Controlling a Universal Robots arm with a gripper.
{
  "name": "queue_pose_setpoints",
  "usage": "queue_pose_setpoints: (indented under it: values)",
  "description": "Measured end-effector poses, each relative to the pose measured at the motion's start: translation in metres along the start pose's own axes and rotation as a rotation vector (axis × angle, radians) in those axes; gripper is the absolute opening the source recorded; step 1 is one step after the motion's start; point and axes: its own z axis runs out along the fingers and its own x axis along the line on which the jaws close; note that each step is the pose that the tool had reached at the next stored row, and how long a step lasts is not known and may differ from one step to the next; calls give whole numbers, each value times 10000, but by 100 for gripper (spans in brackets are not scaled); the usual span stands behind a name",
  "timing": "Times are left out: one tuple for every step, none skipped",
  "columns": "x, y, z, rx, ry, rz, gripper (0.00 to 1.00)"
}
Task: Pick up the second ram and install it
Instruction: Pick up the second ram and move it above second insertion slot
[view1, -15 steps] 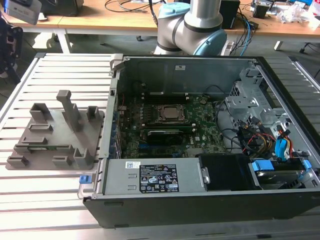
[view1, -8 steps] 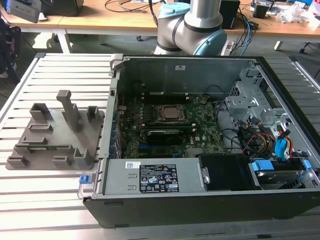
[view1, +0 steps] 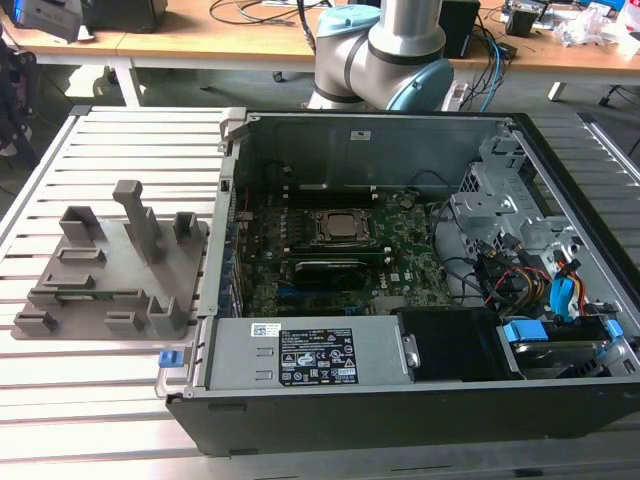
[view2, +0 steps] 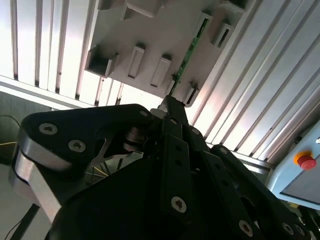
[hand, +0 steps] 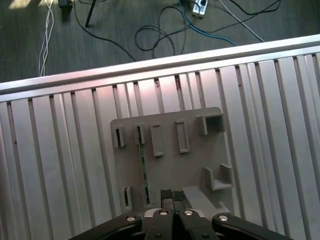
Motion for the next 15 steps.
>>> queue_pose_setpoints:
  values:
    - [0, 0, 0, -2, 4, -73, 11]
    - [0, 0, 0, -3, 6, -130, 11]
    - [0, 0, 0, -6, 12, -271, 11]
    - [0, 0, 0, -10, 18, -388, 11]
    - [0, 0, 0, -13, 25, -552, 11]
    - [0, 0, 0, -15, 29, -645, 11]
    - [0, 0, 0, -16, 32, -704, 11]
    - [0, 0, 0, -18, 34, -762, 11]
    - [0, 0, 0, -19, 37, -815, 11]
    - [0, 0, 0, -23, 43, -949, 11]
    - [0, 0, 0, -25, 48, -1078, 11]
    - [0, 0, 0, -28, 53, -1182, 11]
    - [0, 0, 0, -30, 59, -1308, 11]
    - [0, 0, 0, -33, 63, -1395, 11]
    - [0, 0, 0, -38, 74, -1626, 11]
